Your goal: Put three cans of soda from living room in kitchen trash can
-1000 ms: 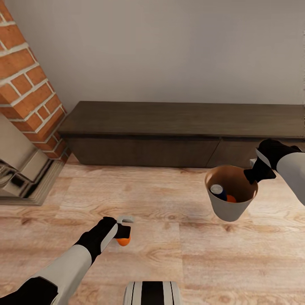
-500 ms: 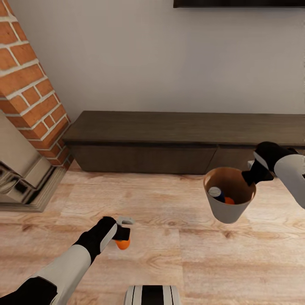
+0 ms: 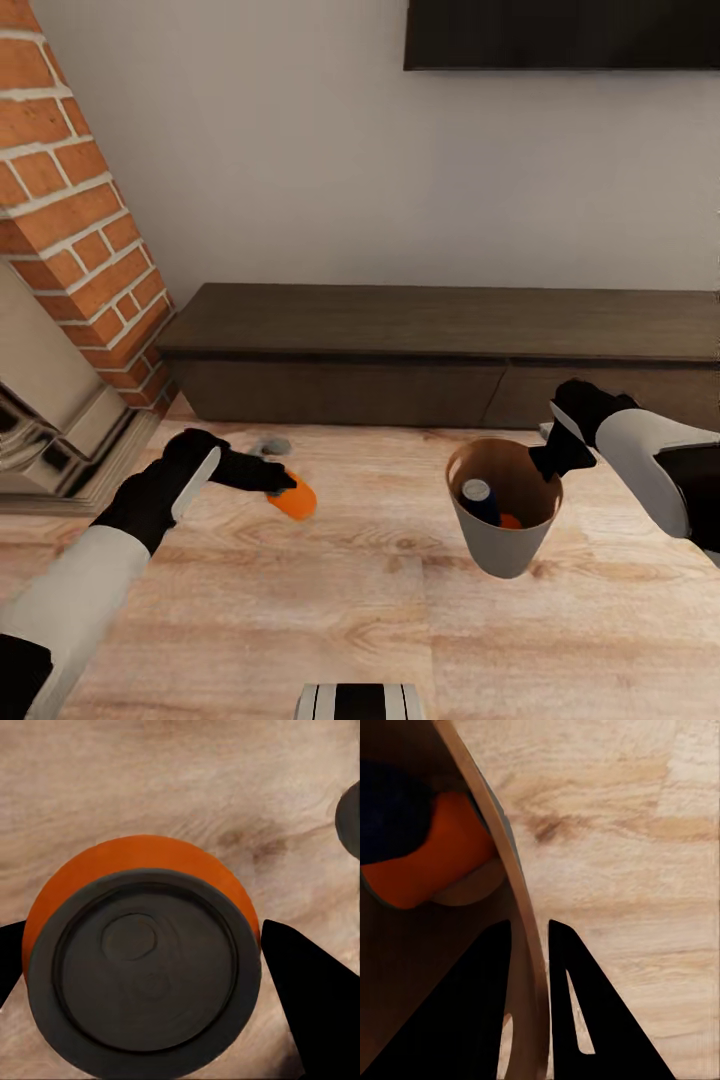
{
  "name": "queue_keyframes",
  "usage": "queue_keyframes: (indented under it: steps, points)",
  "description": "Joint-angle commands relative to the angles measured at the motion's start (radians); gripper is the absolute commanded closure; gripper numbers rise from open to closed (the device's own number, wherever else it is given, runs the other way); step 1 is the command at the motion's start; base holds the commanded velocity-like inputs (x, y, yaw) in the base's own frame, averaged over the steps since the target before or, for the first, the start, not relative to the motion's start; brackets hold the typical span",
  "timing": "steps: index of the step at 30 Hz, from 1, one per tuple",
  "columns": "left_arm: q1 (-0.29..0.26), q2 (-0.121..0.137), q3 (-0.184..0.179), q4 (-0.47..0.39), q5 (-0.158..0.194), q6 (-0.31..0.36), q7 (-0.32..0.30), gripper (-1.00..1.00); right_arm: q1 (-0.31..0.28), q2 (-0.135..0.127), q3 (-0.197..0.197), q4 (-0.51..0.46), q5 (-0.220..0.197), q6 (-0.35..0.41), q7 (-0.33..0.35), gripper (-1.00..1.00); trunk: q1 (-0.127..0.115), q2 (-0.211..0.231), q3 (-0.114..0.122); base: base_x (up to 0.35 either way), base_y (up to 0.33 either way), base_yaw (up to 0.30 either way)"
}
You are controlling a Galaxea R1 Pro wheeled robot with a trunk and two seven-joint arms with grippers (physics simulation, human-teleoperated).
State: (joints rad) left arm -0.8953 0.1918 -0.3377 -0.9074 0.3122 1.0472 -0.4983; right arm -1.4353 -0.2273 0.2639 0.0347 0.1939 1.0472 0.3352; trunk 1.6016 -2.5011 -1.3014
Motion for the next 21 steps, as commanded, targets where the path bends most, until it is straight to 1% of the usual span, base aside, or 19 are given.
queue_keyframes:
  steps: [1,2,3,4,5,6,7,8,9,11,12,14,15,18,20,21]
  points:
    - [-0.033,0.034,-0.001,-0.026,-0.006,0.000,-0.083,1.00,0.007,0.000,0.014,-0.002,0.012,0.000,0.002,1.00,0.000,0.000,0.004,0.000,0.000,0.000]
    - [-0.053,0.051,-0.001,-0.033,-0.007,0.000,-0.124,1.00,0.010,0.000,0.014,-0.003,0.012,0.000,0.002,1.00,-0.001,0.001,0.008,0.000,0.000,0.000]
    - [-0.093,0.083,-0.001,-0.042,-0.009,0.000,-0.200,1.00,0.016,0.000,0.014,-0.004,0.012,0.000,0.002,1.00,-0.001,0.001,0.012,0.000,0.000,0.000]
    - [-0.131,0.111,-0.001,-0.051,-0.010,0.000,-0.266,1.00,0.021,0.000,0.014,-0.004,0.012,0.000,0.003,1.00,-0.002,0.001,0.015,0.000,0.000,0.000]
    - [-0.149,0.122,-0.002,-0.055,-0.010,0.000,-0.294,1.00,0.022,0.000,0.014,-0.005,0.012,0.000,0.003,1.00,-0.005,0.008,0.019,0.000,0.000,0.000]
    - [-0.183,0.139,-0.002,-0.062,-0.011,0.000,-0.344,1.00,0.025,0.000,0.014,-0.005,0.012,0.000,0.003,1.00,-0.009,0.015,0.022,0.000,0.000,0.000]
    - [-0.199,0.147,-0.002,-0.065,-0.011,0.000,-0.367,1.00,0.027,0.000,0.014,-0.005,0.012,0.000,0.003,1.00,-0.013,0.022,0.025,0.000,0.000,0.000]
    - [-0.245,0.170,-0.003,-0.070,-0.012,0.000,-0.443,1.00,0.031,0.002,0.014,-0.005,0.012,0.000,0.004,1.00,-0.017,0.029,0.028,0.000,0.000,0.000]
    - [-0.259,0.177,-0.003,-0.071,-0.012,0.000,-0.473,1.00,0.033,0.004,0.015,-0.005,0.012,0.000,0.004,1.00,-0.021,0.036,0.031,0.000,0.000,0.000]
    - [-0.304,0.200,-0.006,-0.085,-0.012,0.000,-0.612,1.00,0.040,0.021,0.014,-0.005,0.012,0.000,0.004,1.00,-0.028,0.050,0.037,0.000,0.000,0.000]
    - [-0.314,0.206,-0.007,-0.092,-0.013,0.000,-0.647,1.00,0.041,0.025,0.014,-0.005,0.012,0.000,0.004,1.00,-0.032,0.057,0.041,0.000,0.000,0.000]
    - [-0.352,0.225,-0.012,-0.135,-0.013,0.000,-0.779,1.00,0.050,0.037,0.014,-0.008,0.012,0.000,0.005,1.00,-0.040,0.071,0.047,0.000,0.000,0.000]
    - [-0.357,0.226,-0.018,-0.145,-0.013,0.000,-0.795,1.00,0.052,0.039,0.014,-0.008,0.012,0.000,0.005,1.00,-0.044,0.078,0.050,0.000,0.000,0.000]
    - [-0.371,0.230,-0.061,-0.193,-0.013,0.000,-0.855,1.00,0.057,0.052,0.013,-0.009,0.011,0.000,0.005,1.00,-0.055,0.099,0.059,0.000,0.000,0.000]
    - [-0.377,0.229,-0.073,-0.205,-0.013,0.000,-0.876,1.00,0.058,0.058,0.013,-0.008,0.011,0.000,0.005,1.00,-0.063,0.113,0.066,0.000,0.000,0.000]
    - [-0.385,0.227,-0.081,-0.212,-0.012,0.000,-0.891,1.00,0.059,0.066,0.013,-0.008,0.011,0.000,0.005,1.00,-0.067,0.120,0.069,0.000,0.000,0.000]
